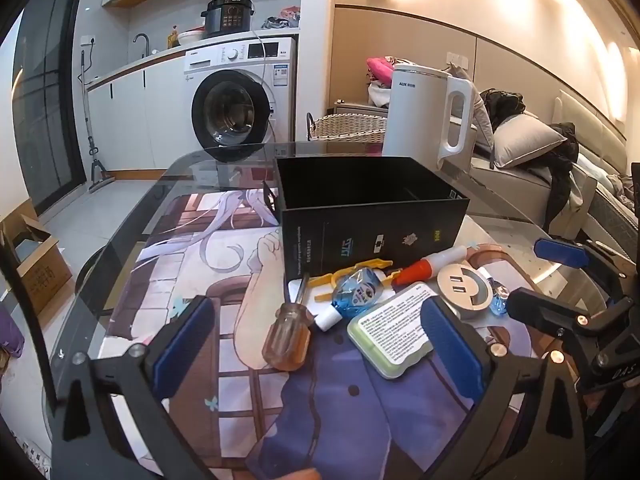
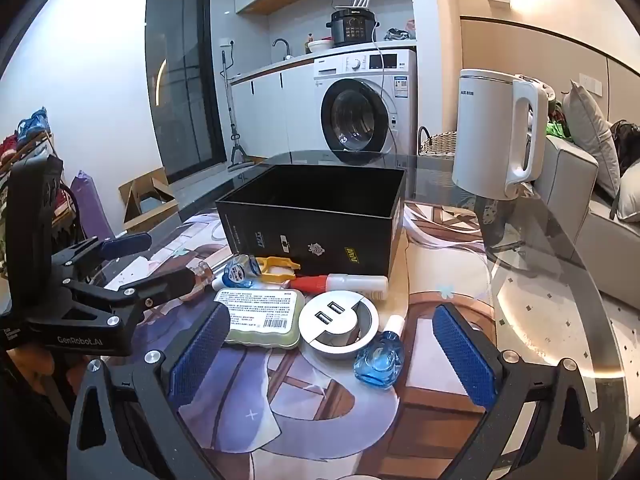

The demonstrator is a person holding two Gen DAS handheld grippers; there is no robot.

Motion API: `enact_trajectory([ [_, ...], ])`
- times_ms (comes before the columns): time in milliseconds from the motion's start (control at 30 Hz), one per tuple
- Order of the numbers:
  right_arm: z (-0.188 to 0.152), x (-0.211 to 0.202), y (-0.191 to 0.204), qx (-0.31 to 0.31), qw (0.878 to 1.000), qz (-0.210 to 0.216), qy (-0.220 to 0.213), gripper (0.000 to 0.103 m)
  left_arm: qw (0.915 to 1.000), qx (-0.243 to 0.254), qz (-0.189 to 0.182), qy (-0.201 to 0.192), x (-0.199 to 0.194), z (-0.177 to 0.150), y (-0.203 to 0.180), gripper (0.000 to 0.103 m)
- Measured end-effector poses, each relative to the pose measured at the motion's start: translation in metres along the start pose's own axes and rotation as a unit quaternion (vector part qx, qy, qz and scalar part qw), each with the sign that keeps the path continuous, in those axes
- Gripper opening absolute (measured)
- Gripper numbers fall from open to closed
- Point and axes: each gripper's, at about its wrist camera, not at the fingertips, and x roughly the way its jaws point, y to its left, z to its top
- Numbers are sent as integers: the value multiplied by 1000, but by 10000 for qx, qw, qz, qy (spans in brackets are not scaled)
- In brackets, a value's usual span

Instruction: Organize rigid objects

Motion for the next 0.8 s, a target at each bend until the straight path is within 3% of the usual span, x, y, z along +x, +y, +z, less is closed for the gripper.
enact_trajectory([
  [800,0,-2,0,-163,9997,-160,133,103,10000,-19,42,38,6,-4,8,103],
])
